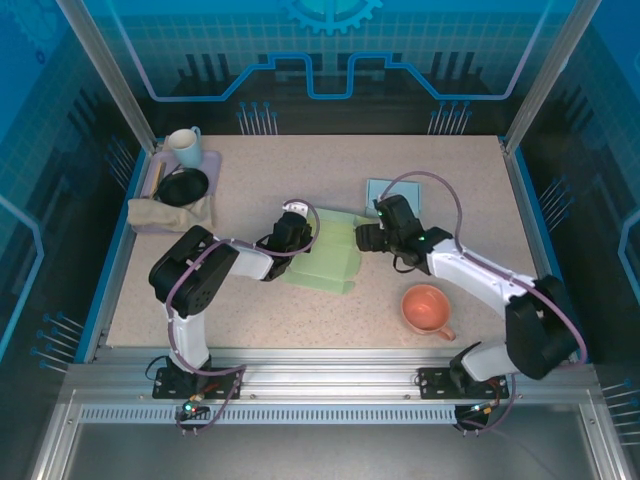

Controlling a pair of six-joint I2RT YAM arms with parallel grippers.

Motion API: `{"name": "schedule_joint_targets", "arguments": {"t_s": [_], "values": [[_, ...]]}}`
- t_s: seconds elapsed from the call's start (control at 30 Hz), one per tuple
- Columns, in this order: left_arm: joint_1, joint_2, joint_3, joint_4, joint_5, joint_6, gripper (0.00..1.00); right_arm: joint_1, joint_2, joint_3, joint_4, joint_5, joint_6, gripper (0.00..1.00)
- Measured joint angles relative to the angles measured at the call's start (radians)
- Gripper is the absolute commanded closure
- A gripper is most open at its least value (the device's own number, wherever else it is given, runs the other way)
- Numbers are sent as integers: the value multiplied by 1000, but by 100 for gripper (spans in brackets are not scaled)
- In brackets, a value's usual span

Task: Fold the paper box

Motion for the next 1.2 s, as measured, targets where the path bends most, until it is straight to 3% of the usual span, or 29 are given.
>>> {"name": "schedule_joint_targets", "arguments": {"t_s": [0.13, 0.3, 0.67, 1.2], "values": [[0, 0, 0, 0, 0, 0, 85, -10, -112, -82, -13, 107, 1, 23], [0, 0, 0, 0, 0, 0, 85, -100, -109, -118, -11, 142, -5, 25], [0, 0, 0, 0, 0, 0, 85, -107, 46, -120, 83, 19, -72, 26], [0, 0, 0, -2, 0, 0, 85, -82, 79, -118, 168, -46, -147, 27]]}}
